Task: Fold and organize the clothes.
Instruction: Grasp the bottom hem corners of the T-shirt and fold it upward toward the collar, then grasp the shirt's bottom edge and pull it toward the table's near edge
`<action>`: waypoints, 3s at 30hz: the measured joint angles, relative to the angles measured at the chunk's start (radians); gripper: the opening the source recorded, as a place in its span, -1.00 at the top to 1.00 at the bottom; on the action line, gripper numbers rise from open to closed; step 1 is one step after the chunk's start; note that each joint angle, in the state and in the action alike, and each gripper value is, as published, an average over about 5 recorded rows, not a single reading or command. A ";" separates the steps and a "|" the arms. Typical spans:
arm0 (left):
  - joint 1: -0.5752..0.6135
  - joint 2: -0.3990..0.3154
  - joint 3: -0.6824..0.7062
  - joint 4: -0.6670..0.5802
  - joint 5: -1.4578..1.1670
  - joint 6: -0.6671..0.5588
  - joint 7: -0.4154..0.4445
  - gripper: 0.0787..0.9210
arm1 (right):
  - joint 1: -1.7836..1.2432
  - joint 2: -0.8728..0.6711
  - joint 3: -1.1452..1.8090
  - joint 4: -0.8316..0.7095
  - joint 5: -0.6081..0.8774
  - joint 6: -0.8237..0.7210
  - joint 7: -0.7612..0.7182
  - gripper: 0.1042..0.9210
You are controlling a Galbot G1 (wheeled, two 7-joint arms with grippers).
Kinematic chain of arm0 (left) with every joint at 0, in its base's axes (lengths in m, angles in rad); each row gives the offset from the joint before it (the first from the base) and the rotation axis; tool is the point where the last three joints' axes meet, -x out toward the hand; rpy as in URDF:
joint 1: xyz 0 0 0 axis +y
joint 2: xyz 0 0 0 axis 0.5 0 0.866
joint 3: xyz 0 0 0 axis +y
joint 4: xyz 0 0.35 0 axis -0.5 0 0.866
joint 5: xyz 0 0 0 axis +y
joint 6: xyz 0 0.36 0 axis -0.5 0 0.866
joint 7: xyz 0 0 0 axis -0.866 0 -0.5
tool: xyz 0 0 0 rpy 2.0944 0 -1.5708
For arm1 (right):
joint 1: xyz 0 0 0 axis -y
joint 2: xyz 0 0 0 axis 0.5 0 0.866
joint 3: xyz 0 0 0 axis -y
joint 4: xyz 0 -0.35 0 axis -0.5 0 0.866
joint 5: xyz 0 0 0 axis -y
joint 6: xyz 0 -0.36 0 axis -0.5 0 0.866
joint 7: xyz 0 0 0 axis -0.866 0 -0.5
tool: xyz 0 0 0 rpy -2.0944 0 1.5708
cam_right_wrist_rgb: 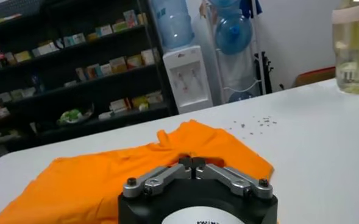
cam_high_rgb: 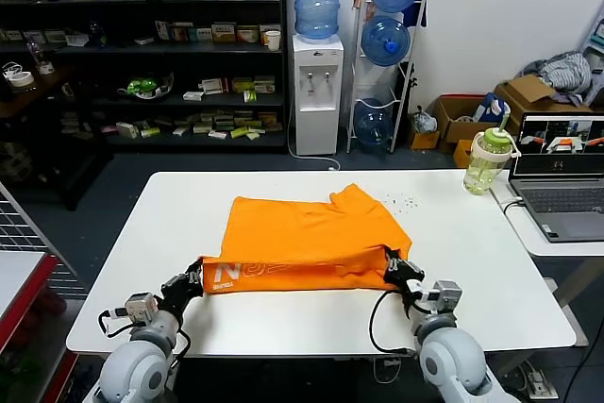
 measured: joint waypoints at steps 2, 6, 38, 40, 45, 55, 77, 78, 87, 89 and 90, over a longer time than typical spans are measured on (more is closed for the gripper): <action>-0.019 -0.001 0.010 0.019 0.001 -0.001 0.004 0.91 | 0.025 0.003 -0.014 -0.021 0.003 -0.003 -0.005 0.77; -0.052 -0.007 0.027 0.053 0.002 -0.002 0.010 0.66 | 0.065 0.006 -0.030 -0.055 0.001 -0.006 -0.019 0.48; 0.061 0.018 0.011 0.002 -0.054 0.101 -0.001 -0.77 | -0.012 -0.152 0.047 -0.061 0.086 -0.154 -0.109 -0.76; 0.057 0.022 0.010 0.003 -0.062 0.106 -0.001 -0.77 | -0.013 -0.155 0.047 -0.059 0.104 -0.175 -0.103 -0.76; 0.044 0.023 0.016 0.007 -0.074 0.116 -0.003 -0.77 | -0.014 -0.158 0.047 -0.055 0.141 -0.216 -0.086 -0.76; 0.015 0.015 0.040 0.033 -0.078 0.123 -0.008 -0.72 | -0.012 -0.158 0.049 -0.050 0.185 -0.256 -0.062 -0.55; 0.005 0.008 0.062 0.043 -0.064 0.122 0.001 0.58 | -0.029 -0.181 0.061 -0.025 0.218 -0.254 -0.048 0.93; 0.005 0.009 0.061 0.041 -0.064 0.122 0.001 0.66 | -0.032 -0.183 0.063 -0.022 0.221 -0.252 -0.047 0.95; 0.019 0.028 0.043 0.009 -0.071 0.119 -0.009 0.96 | -0.076 -0.212 0.098 0.039 0.256 -0.221 -0.030 0.95; 0.027 0.034 0.037 -0.002 -0.075 0.119 -0.011 0.96 | -0.098 -0.219 0.112 0.061 0.266 -0.216 -0.026 0.95; 0.031 0.037 0.035 -0.007 -0.077 0.119 -0.013 0.96 | -0.111 -0.222 0.121 0.073 0.270 -0.214 -0.024 0.95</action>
